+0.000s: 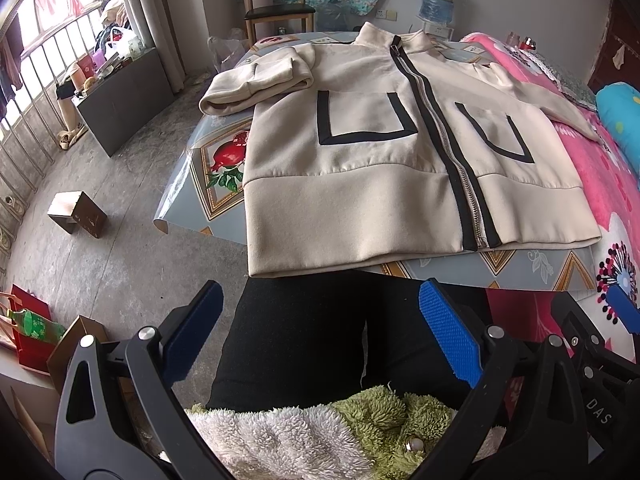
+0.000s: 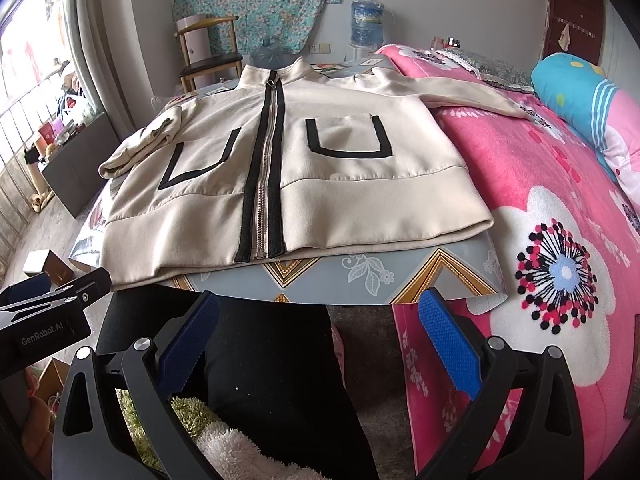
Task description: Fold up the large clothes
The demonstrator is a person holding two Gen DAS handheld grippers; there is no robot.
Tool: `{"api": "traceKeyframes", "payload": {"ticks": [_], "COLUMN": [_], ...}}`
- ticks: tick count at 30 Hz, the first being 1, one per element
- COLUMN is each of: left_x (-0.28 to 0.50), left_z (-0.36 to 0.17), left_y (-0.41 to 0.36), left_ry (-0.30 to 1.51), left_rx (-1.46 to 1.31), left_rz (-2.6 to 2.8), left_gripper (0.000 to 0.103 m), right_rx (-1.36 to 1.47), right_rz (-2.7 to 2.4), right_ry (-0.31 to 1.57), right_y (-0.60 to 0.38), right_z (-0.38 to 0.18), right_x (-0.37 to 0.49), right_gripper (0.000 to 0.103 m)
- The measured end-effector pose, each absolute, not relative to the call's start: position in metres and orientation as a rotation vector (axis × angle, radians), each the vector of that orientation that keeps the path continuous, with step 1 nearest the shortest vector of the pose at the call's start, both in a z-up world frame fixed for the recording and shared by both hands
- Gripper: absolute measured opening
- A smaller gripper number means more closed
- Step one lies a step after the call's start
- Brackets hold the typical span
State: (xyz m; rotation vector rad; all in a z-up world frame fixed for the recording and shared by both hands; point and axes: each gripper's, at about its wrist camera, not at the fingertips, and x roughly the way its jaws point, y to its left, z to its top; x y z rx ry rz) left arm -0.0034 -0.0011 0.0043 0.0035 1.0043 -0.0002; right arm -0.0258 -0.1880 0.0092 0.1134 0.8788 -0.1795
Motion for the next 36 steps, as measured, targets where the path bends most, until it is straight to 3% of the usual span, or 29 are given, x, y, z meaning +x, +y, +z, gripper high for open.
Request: {"api": "traceKeyframes", "payload": {"ticks": [36], "left_x": [-0.0047], "left_z": [0.0058], "left_y": [0.0009], "left_ry": [1.002], "left_rx": [0.0], "left_rz": [-0.002], "left_gripper": [0.095], "right_rx": [0.098], "right_rz": [-0.183], "right_ry": [0.871], "right_y": [-0.1858], "right_z": [0.0129], "right_x": [-0.0266], "right_gripper": [0.097]}}
